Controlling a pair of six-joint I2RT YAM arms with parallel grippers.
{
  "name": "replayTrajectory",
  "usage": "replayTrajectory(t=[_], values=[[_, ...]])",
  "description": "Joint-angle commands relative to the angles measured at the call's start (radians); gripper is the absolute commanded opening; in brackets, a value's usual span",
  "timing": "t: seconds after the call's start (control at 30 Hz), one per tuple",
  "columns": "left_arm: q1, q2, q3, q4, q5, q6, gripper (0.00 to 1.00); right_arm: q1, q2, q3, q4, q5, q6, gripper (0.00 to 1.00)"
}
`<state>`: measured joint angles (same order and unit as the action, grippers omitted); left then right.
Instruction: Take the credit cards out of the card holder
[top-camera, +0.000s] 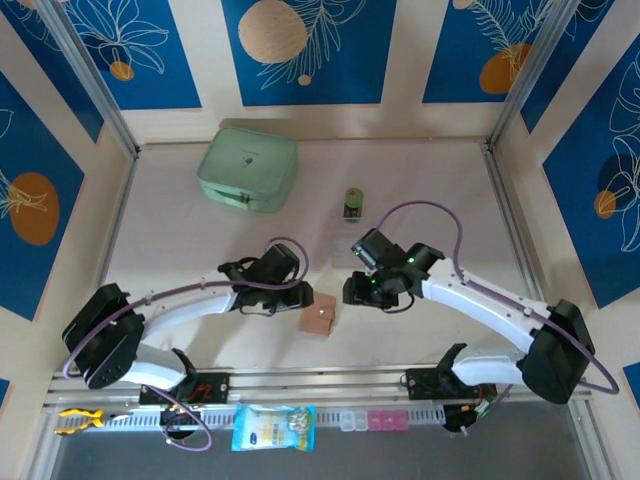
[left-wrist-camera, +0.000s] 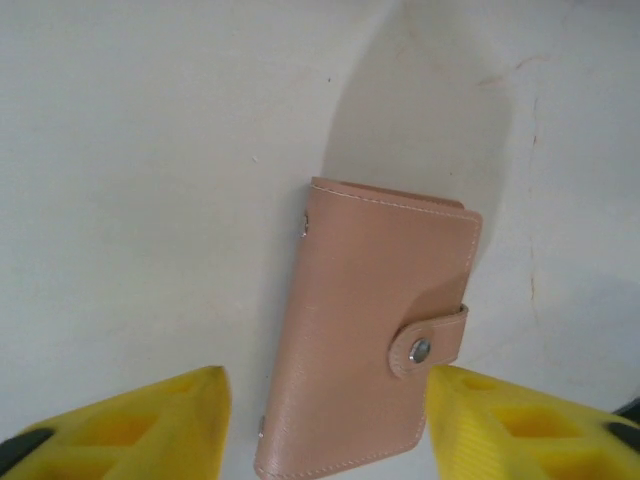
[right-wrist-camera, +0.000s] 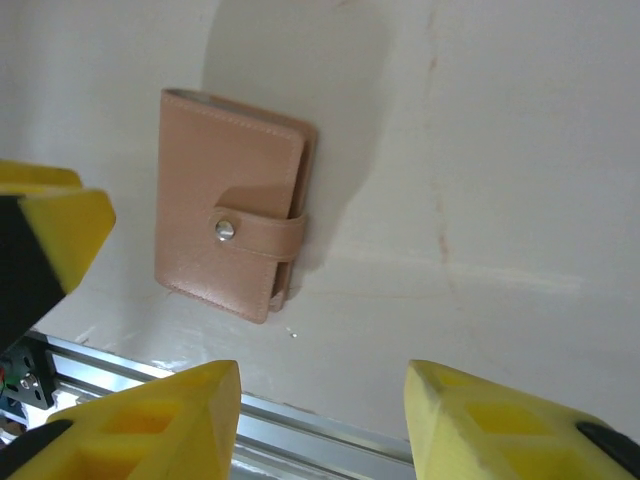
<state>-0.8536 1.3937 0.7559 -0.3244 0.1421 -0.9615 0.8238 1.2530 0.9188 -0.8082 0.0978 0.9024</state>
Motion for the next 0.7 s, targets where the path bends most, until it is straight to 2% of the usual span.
replayTrajectory(t=[0.0, 0.13, 0.33, 0.67], values=[[0.015, 0.006, -0.018, 0.119, 0.117, -0.005, 0.45, 0.055, 0.062, 0.026, 0.040, 0.017, 0.111, 0.44], [0.017, 0.046, -0.014, 0.084, 0.128, 0.005, 0.37, 0.092, 0.145, 0.065, 0.057, 0.020, 0.141, 0.41], [0.015, 0.074, -0.055, 0.107, 0.173, 0.002, 0.45, 0.119, 0.224, 0.098, 0.057, 0.020, 0.143, 0.40], [-0.045, 0.083, -0.087, 0.232, 0.235, -0.084, 0.39, 0.118, 0.220, 0.086, 0.026, 0.036, 0.148, 0.37]])
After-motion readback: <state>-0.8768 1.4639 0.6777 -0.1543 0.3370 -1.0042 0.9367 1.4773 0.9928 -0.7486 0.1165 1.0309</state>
